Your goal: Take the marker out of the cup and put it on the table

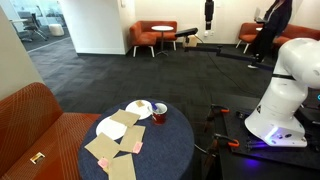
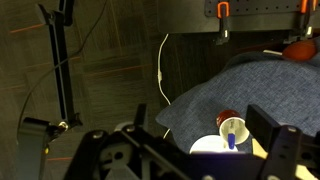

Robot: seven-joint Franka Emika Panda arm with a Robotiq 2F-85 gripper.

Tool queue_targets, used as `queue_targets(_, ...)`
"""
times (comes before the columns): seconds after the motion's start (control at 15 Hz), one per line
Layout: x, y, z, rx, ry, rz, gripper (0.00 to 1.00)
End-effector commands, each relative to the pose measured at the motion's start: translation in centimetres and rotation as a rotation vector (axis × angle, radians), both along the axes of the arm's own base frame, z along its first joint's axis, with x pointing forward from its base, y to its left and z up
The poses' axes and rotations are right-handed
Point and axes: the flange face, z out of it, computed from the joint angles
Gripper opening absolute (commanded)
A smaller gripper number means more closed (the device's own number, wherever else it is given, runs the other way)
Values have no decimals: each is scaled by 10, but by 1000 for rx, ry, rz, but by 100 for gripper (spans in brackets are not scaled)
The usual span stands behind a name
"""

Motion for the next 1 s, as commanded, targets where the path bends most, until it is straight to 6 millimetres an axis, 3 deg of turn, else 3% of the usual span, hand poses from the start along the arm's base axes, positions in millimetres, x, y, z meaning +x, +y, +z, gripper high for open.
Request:
queue_targets(0.0, 4, 3, -8, -16, -40, 8, 100)
queue_targets(0.4, 18, 12, -53, -28, -153, 68, 100)
queue_targets(0.93, 42, 26, -142, 17, -229, 115, 100)
